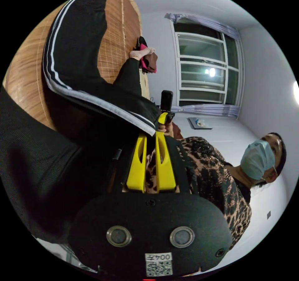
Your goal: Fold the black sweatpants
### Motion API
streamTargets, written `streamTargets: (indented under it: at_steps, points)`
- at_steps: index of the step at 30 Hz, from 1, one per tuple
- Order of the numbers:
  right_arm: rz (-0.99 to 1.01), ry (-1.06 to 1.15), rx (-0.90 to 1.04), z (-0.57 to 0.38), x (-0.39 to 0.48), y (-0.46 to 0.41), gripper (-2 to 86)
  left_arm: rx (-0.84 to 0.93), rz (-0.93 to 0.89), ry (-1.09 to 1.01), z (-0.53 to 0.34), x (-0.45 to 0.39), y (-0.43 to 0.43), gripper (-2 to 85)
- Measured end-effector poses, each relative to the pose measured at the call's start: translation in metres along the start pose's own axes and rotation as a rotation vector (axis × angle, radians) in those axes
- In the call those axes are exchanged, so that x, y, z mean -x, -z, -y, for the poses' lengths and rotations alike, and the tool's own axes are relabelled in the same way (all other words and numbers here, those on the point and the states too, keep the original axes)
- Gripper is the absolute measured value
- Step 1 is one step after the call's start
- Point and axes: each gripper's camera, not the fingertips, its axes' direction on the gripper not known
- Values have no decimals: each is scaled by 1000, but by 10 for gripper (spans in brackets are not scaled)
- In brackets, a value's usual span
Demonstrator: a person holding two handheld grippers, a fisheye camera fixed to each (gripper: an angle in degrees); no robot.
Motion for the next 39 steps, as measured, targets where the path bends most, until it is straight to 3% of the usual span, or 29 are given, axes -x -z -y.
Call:
streamTargets:
  at_steps: [6,15,39]
  points:
    - [34,22,-91,16,-3,21,61,-107,-122,4,24,-3,26,40]
    - [-12,78,-184,99,8,72,62,-223,-43,-113,113,-33,76,36]
    - [-56,-264,-181,340,-137,125,63,-337,75,132,346,81,155,44]
